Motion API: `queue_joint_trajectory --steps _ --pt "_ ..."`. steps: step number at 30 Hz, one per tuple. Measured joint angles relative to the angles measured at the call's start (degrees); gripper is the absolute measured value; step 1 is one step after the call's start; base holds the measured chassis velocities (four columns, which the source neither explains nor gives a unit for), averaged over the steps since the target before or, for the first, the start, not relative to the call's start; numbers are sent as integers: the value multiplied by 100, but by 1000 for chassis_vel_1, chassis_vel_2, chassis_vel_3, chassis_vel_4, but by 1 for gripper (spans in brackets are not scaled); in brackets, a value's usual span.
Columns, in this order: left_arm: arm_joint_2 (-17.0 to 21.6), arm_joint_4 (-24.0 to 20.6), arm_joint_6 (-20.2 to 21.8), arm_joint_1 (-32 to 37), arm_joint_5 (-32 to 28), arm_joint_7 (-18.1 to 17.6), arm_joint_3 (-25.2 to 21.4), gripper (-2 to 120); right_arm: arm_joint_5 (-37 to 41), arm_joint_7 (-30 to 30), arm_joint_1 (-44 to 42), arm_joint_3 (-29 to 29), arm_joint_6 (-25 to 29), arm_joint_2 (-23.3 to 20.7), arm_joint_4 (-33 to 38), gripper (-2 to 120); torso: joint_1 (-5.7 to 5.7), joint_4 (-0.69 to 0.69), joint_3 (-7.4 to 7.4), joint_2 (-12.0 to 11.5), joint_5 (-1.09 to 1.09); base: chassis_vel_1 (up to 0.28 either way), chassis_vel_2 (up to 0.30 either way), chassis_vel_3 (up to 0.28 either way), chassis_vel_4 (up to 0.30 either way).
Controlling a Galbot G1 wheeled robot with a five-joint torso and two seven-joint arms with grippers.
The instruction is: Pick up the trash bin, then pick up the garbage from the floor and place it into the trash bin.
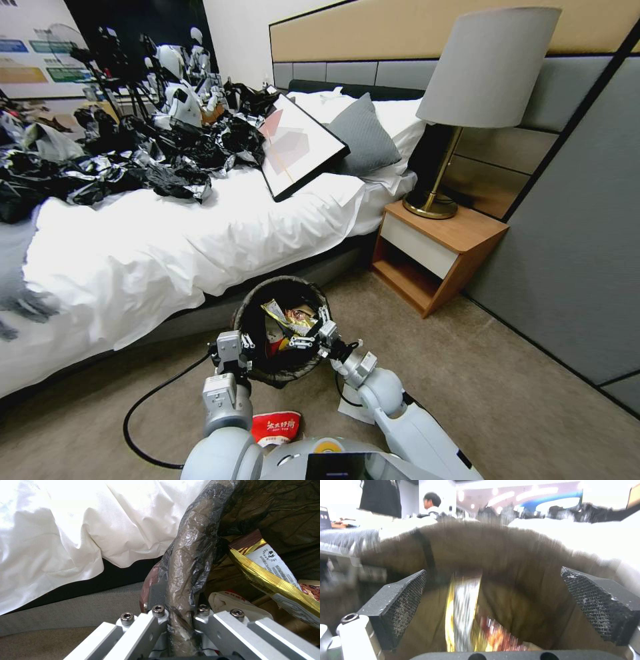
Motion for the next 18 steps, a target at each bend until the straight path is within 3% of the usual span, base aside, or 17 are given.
queue_joint_trajectory --steps 4,13,18 --pt "0 0 0 0 0 0 0 0 -180 313 -142 105 3 6 478 100 0 0 0 0 0 0 0 0 0" --pt "0 0 0 0 0 0 0 0 -892 1713 -728 645 -484 115 1721 100 0 0 0 0 0 0 0 0 0" --pt "0 0 0 0 0 0 0 0 -955 1885 -1025 1048 -586 68 1926 100 0 -1 0 0 0 0 0 0 0"
